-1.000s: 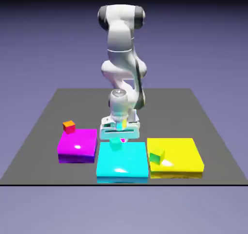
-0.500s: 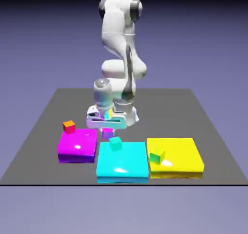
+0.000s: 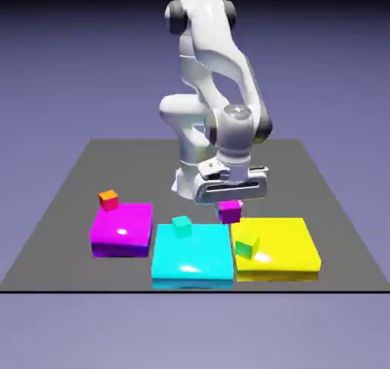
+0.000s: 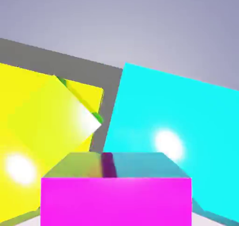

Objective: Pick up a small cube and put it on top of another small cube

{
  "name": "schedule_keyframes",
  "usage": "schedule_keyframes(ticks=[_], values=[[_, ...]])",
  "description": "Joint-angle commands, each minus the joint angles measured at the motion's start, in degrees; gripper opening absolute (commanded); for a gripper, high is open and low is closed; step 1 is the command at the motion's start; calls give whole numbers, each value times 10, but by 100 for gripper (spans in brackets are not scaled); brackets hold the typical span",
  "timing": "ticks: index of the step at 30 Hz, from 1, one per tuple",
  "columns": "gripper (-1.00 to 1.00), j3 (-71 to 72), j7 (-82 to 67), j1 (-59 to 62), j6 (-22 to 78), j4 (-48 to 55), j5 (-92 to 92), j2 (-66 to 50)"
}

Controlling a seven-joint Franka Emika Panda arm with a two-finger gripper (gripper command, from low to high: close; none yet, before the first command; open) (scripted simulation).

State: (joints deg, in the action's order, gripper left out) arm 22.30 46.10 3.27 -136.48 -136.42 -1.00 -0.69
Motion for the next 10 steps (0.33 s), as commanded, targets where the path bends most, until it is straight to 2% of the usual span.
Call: schedule_keyframes(ticks=[1,6,7,10], values=[[-100,6,2,16,-4,3,8,3],[-100,-17,44,9,-110,-18,-47,-80],[100,-17,44,9,-110,-18,-47,-80],[100,-7,25,17,-63,-10,-20,-38]])
